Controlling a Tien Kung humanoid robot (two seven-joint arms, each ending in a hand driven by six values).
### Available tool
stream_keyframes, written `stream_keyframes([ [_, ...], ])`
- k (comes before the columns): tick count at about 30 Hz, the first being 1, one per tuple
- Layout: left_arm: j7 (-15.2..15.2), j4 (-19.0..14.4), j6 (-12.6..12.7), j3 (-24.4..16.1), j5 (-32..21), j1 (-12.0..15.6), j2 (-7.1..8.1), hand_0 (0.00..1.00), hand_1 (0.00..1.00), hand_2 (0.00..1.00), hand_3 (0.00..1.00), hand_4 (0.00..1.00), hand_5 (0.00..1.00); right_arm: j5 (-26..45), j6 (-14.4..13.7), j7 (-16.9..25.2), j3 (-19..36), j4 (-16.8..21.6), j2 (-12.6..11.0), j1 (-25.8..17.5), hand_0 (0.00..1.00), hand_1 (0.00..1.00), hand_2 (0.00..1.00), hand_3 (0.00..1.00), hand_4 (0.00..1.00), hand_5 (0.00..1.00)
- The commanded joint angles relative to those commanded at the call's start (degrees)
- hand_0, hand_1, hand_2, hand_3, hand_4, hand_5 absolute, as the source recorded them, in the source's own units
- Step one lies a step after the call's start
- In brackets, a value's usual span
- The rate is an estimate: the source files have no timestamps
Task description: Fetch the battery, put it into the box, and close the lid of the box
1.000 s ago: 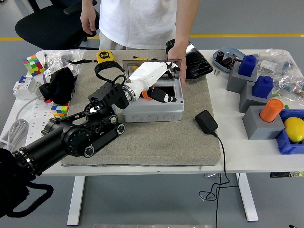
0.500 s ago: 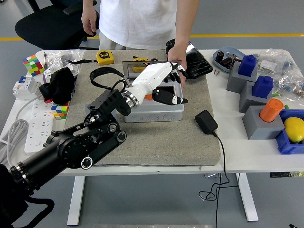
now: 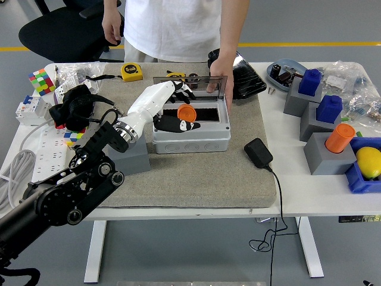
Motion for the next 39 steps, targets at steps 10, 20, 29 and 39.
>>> stream_keyframes([
  [10,0.4,-0.8,-0.3,1.3,-0.8,1.9,1.85,0.536,0.661,0.672,0.623,0.998,0.288,-0.4,0.0,0.1,0.0,0.1,0.0,0.2,0.569,0.626,0.653,0.554,0.951,0.487],
  [20,0.9,0.2,-0.6,4.1,-0.9,0.6,-0.40,0.508,0.643,0.665,0.634,0.998,0.305,-0.2,0.0,0.1,-0.4,0.1,-0.1,0.2,0.568,0.626,0.653,0.554,0.952,0.489],
  [29,0.8,1.3,-0.6,5.7,-1.4,-1.6,-5.12,0.508,0.646,0.662,0.632,0.998,0.305,-0.1,0.0,0.0,-0.5,0.1,-0.1,0.1,0.567,0.626,0.653,0.554,0.953,0.489],
  [39,0.0,4.2,-0.3,8.3,-3.5,-3.8,-9.15,0.503,0.644,0.659,0.630,0.998,0.308,-0.6,0.0,0.1,-0.1,0.3,0.1,0.2,0.567,0.626,0.653,0.554,0.952,0.487],
])
